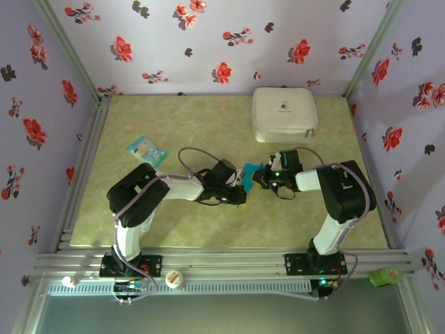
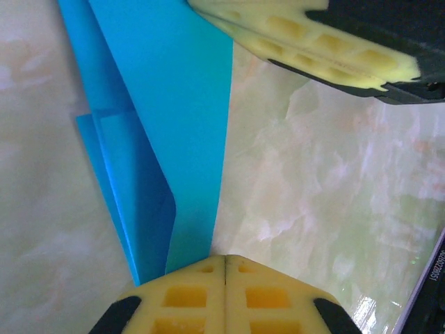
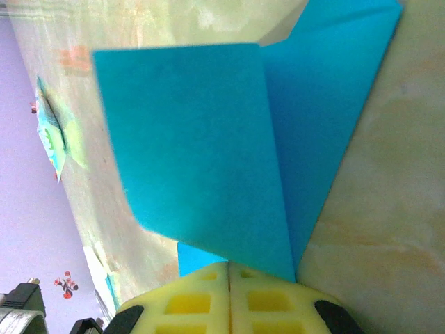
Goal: Fold a paper plane with a square sheet of paper (pick it up from the middle)
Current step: Fold the wing for the fifth time at the center of the table.
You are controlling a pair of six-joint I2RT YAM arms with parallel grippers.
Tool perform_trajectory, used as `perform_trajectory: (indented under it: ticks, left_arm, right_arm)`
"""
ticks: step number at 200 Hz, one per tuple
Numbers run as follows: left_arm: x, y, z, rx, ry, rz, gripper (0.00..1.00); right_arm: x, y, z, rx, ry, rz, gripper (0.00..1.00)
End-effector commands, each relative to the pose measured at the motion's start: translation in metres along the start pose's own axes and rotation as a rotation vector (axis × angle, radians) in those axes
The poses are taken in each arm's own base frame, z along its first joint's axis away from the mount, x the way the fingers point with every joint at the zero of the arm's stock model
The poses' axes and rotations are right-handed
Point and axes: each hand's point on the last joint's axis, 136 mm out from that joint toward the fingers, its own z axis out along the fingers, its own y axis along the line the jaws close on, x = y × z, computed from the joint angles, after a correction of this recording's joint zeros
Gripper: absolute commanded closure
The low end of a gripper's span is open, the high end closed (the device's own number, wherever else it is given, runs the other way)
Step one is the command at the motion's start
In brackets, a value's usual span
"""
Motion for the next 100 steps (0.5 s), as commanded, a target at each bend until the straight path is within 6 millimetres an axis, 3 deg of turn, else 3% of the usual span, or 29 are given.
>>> perform_trajectory:
  ticks: [1, 32, 63, 80, 100]
  left_arm:
    - [0.022, 0.026, -0.001, -0.063, 0.039, -0.080, 0.95]
    - [0.027, 0.031, -0.002, -0.055, 0.030, -0.103, 0.98]
    - [0.027, 0.031, 0.000, -0.051, 0.028, -0.109, 1.00]
    - [0.025, 0.031, -0.001, -0.046, 0.019, -0.109, 1.00]
    - [0.025, 0.033, -0.001, -0.046, 0.017, -0.120, 1.00]
  right_arm:
    - [0.013, -0.038, -0.003, 0.146, 0.012, 0.065, 0.91]
    - [0.004, -0.012, -0.005, 0.056, -0.005, 0.032, 0.87]
    - [-0.007, 0.024, -0.023, -0.013, -0.065, -0.047, 0.82]
    - [-0.006, 0.033, -0.032, -0.024, -0.082, -0.078, 0.83]
    - [0.003, 0.029, -0.033, -0.024, -0.066, -0.092, 0.88]
